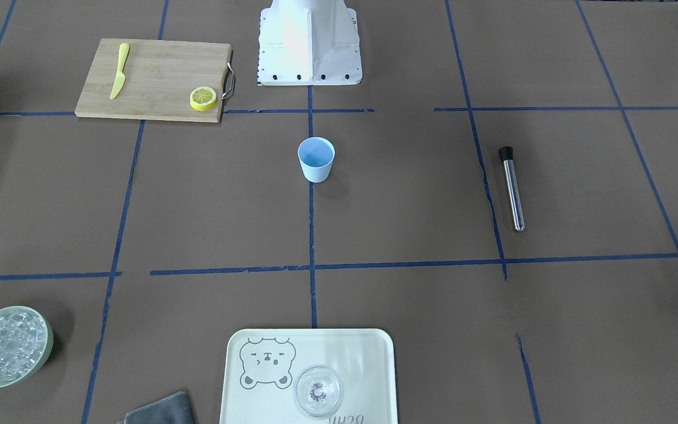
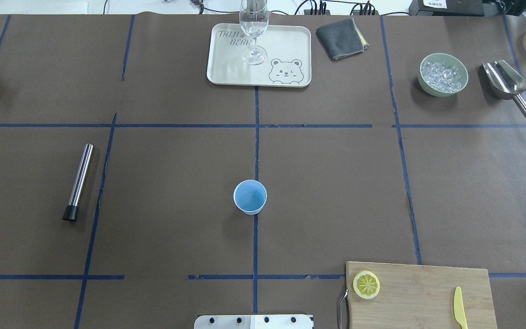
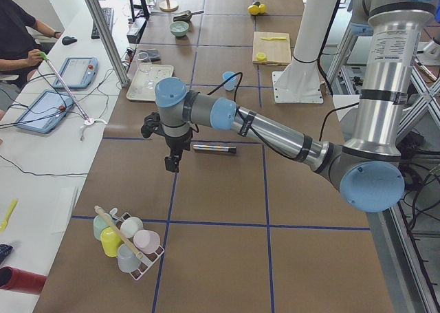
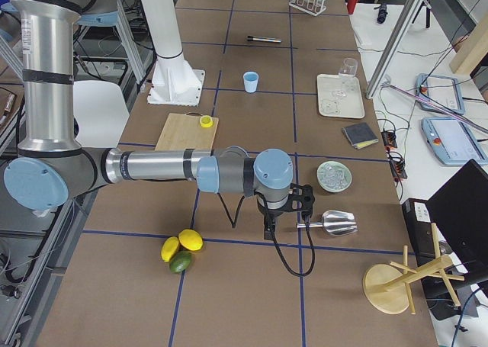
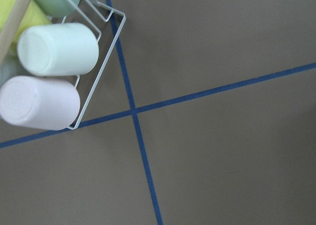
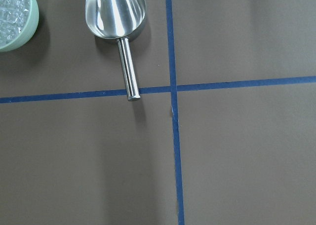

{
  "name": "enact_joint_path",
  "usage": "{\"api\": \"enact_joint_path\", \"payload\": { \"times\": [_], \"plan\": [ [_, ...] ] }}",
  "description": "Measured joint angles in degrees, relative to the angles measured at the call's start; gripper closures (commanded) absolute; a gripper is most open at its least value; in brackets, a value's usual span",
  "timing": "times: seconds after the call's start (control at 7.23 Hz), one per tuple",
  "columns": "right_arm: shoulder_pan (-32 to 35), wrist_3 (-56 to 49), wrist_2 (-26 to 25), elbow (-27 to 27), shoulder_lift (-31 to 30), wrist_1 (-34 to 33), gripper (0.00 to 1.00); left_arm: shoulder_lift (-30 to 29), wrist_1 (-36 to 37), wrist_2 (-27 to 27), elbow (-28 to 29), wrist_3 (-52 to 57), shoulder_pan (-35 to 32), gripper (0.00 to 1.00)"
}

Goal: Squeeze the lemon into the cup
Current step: 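Move the right gripper toward the wooden cutting board with lemon slices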

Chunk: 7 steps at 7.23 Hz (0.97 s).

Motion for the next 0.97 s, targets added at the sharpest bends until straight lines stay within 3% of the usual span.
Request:
{"api": "enact_joint_path", "payload": {
  "times": [0.69, 0.97],
  "plan": [
    [-6.4, 0.3, -1.3, -0.3, 3.8, 0.2, 0.0, -9.4, -1.6, 0.2, -1.0, -23.3, 16.2, 0.0],
    [-6.5, 1.9, -2.2, -0.9, 4.1, 2.9, 0.0, -10.5, -8.8, 1.2, 2.8, -29.6, 21.4, 0.0]
  ]
}}
